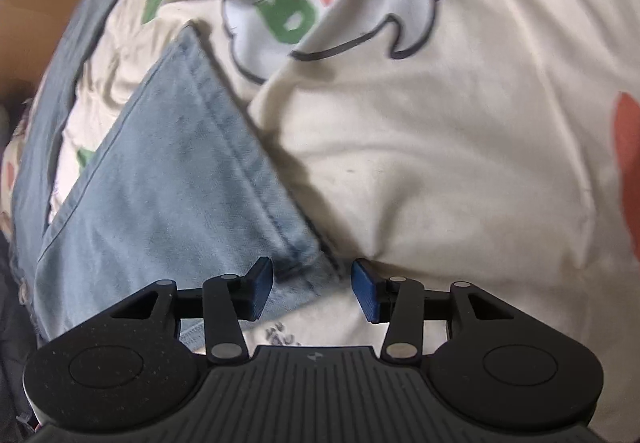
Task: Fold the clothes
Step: 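Grasp the jeans side seam with the left gripper while the right holds the folded hem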
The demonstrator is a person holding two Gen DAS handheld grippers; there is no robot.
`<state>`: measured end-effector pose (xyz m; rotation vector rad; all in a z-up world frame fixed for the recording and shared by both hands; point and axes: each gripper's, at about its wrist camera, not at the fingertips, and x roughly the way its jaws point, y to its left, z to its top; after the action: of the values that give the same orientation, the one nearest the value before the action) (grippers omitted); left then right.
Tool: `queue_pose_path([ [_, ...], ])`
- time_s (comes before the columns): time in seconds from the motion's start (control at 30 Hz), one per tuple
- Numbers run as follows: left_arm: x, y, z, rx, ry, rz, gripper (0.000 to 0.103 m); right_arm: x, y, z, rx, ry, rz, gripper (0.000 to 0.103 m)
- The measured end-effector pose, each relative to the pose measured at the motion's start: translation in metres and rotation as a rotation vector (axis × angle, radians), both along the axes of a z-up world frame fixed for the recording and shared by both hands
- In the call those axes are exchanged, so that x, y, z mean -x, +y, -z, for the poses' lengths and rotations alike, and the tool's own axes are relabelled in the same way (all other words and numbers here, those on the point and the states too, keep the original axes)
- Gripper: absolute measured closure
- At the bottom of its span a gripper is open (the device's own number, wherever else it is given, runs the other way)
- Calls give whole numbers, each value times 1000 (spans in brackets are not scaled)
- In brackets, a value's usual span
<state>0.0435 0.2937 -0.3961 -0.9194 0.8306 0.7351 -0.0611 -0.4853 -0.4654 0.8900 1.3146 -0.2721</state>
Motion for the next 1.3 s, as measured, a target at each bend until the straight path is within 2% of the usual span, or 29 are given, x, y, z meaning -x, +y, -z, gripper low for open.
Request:
queue_pose_path([
  [0.07, 0, 0, -2, -6, 10, 9, 92, -4, 2, -1, 15, -4, -25, 87],
  [0.1, 0, -1, -3, -9, 14, 11, 93, -5, 1, -3, 15, -7, -33, 92],
  [0.17, 0, -2, -6, -15, 20, 17, 93, -5, -1, -10, 10, -13, -46, 94],
  [0.3, 1, -2, -13, -21, 16, 29, 93, -5, 6, -41, 49, -6, -134, 94],
  [0.5, 5, -1, -22, -28, 31, 64, 93, 11, 10, -65, 44, 62, -159, 94],
  [0.73, 6, 1, -19, -46, 73, 97, 93, 44, 21, -57, 23, 158, -175, 94],
  [0.9, 1, 5, -8, -25, 101, 57, 91, 58, 32, -39, 8, 212, -182, 94],
  [1.13, 1, 7, -11, -12, 96, 30, 92, 60, 35, -41, 3, 207, -205, 94],
  [1.3, -3, 5, -25, -38, 103, 66, 93, 60, 28, -56, 13, 191, -208, 94],
])
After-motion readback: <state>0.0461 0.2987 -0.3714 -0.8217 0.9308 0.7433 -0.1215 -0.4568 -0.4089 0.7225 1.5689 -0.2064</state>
